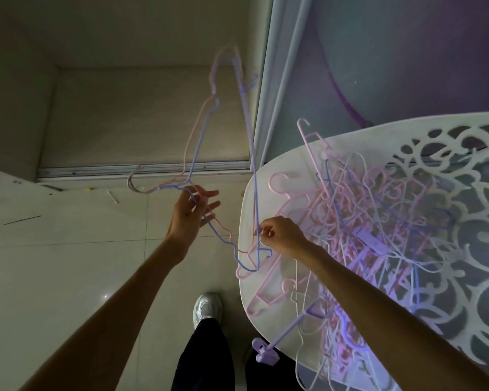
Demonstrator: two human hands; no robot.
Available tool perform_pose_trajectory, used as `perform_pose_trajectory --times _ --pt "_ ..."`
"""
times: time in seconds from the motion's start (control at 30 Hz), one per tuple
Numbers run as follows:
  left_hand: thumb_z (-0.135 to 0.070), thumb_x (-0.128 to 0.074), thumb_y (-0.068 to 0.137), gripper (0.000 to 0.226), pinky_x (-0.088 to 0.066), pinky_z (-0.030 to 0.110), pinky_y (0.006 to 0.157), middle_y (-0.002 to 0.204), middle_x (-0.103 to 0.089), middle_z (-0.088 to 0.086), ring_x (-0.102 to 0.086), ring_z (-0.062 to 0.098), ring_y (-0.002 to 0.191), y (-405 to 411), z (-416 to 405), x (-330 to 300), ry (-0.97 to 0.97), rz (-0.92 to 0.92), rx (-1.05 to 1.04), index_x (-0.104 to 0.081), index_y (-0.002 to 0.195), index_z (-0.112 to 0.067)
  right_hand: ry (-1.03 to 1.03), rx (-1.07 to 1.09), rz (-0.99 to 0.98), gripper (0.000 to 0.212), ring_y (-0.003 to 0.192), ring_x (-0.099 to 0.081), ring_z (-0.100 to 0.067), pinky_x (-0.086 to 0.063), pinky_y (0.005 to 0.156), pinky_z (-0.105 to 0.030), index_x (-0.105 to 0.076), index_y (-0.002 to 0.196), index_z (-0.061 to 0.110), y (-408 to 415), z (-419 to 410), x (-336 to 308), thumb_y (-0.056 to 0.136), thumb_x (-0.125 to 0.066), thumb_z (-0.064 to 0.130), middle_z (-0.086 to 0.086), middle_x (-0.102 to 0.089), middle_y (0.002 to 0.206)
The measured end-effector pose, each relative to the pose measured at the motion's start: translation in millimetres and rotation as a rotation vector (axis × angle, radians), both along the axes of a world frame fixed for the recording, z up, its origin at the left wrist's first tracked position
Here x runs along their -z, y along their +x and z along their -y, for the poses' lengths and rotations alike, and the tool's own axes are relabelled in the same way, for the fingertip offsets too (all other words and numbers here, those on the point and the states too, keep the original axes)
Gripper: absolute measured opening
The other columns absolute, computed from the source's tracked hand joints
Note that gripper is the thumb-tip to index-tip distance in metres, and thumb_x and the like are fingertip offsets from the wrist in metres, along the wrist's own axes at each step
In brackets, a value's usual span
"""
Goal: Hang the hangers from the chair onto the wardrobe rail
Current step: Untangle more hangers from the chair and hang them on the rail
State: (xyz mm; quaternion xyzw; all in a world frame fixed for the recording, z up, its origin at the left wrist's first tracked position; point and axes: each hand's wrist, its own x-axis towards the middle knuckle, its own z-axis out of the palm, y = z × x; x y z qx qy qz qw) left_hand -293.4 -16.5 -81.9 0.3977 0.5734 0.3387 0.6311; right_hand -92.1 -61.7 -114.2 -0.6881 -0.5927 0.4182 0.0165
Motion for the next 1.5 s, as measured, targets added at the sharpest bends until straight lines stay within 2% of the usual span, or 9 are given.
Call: perform_pose_trajectory --times 0.17,0.37,0.57,0.73,0.83,0.97,1.17,1.33,1.5 --pt "-0.009 -0.038 0.100 0.015 -0.053 0.034 0.087 0.118 -0.063 0.005 -0.065 0.018 0.103 -7.0 2.8 3.4 -0.100 0.059 -0.053 -0.048 0.091 -0.017 0.065 -0.203 0.167 0.021 0.100 -0.062 -0.027 -0.042 0.077 -0.026 -0.066 0.103 0.013 -4.1 -5.8 -6.1 0.092 -0.049 0.013 -0.007 -0.068 0.109" --pt "-0.012 -0.043 0.098 0.008 -0.051 0.031 0.085 0.122 -0.061 0.007 -0.062 0.022 0.107 -5.4 -1.2 1.1 -0.060 -0.018 -0.023 -0.050 0.102 -0.014 0.130 -0.468 0.356 0.026 0.106 -0.061 -0.030 -0.046 0.085 -0.033 -0.058 0.116 0.011 -7.6 -11.3 -10.9 0.091 -0.052 0.008 -0.009 -0.062 0.115" --pt "0.009 -0.051 0.089 0.021 -0.056 0.018 0.068 0.100 -0.064 0.015 -0.065 0.022 0.082 3.1 -2.5 -2.9 0.011 -0.042 -0.014 -0.047 0.100 -0.009 0.169 -0.315 0.374 0.027 0.101 -0.064 -0.025 -0.049 0.079 -0.030 -0.051 0.115 0.012 -8.2 4.9 -1.9 0.089 -0.057 0.008 -0.005 -0.062 0.111" --pt "0.008 -0.051 0.089 0.020 -0.053 0.013 0.063 0.100 -0.065 0.017 -0.069 0.002 0.067 9.6 -10.0 -2.6 0.058 -0.076 -0.104 -0.049 0.090 -0.012 0.412 -0.394 0.479 0.051 0.059 -0.059 -0.019 -0.047 0.048 -0.023 -0.060 0.077 0.010 -10.3 12.2 5.2 0.035 -0.086 -0.001 -0.004 -0.059 0.068" --pt "0.001 -0.053 0.091 0.015 -0.054 0.020 0.068 0.097 -0.067 0.007 -0.068 -0.002 0.066 8.5 -15.3 -5.6 0.068 -0.074 -0.133 -0.049 0.092 -0.014 0.480 -0.367 0.571 0.042 0.056 -0.060 -0.017 -0.045 0.043 -0.023 -0.062 0.081 0.011 -11.8 6.9 -6.6 0.046 -0.084 0.004 -0.004 -0.058 0.069" --pt "0.000 -0.052 0.092 0.023 -0.054 0.024 0.073 0.093 -0.068 -0.002 -0.069 0.001 0.072 0.3 -20.2 -9.2 0.082 -0.052 -0.132 -0.048 0.087 -0.022 0.332 -0.165 0.265 0.030 0.090 -0.061 -0.024 -0.041 0.067 -0.027 -0.054 0.115 0.012 -10.1 -6.5 -17.2 0.088 -0.051 0.001 -0.009 -0.056 0.106" --pt "0.003 -0.051 0.092 0.022 -0.058 0.021 0.070 0.095 -0.069 0.003 -0.070 0.008 0.069 -24.8 -34.2 -33.1 -0.005 0.008 -0.114 -0.051 0.090 -0.019 0.018 0.249 -0.365 0.023 0.061 -0.058 0.006 -0.041 0.062 -0.006 -0.070 0.102 0.008 -5.4 -26.9 -37.5 0.087 -0.055 0.000 0.006 -0.066 0.080" --pt "0.004 -0.055 0.089 0.020 -0.057 0.021 0.063 0.067 -0.072 -0.005 -0.069 0.006 0.055 -54.0 -45.6 -87.4 -0.141 0.019 -0.124 -0.049 0.085 -0.015 -0.188 0.363 -0.342 0.026 0.064 -0.055 -0.009 -0.041 0.050 -0.008 -0.058 0.118 0.003 -10.8 -33.1 -90.9 0.097 -0.045 0.011 -0.010 -0.061 0.097" --pt "0.007 -0.061 0.083 0.021 -0.057 0.019 0.051 0.079 -0.060 0.012 -0.065 0.007 0.045 -83.0 -44.6 -156.2 -0.291 0.044 -0.189 -0.048 0.083 -0.009 -0.155 0.139 -0.217 0.025 0.072 -0.056 -0.016 -0.043 0.057 -0.014 -0.061 0.112 0.003 -41.0 -43.6 -179.7 0.094 -0.047 0.012 -0.015 -0.066 0.100"
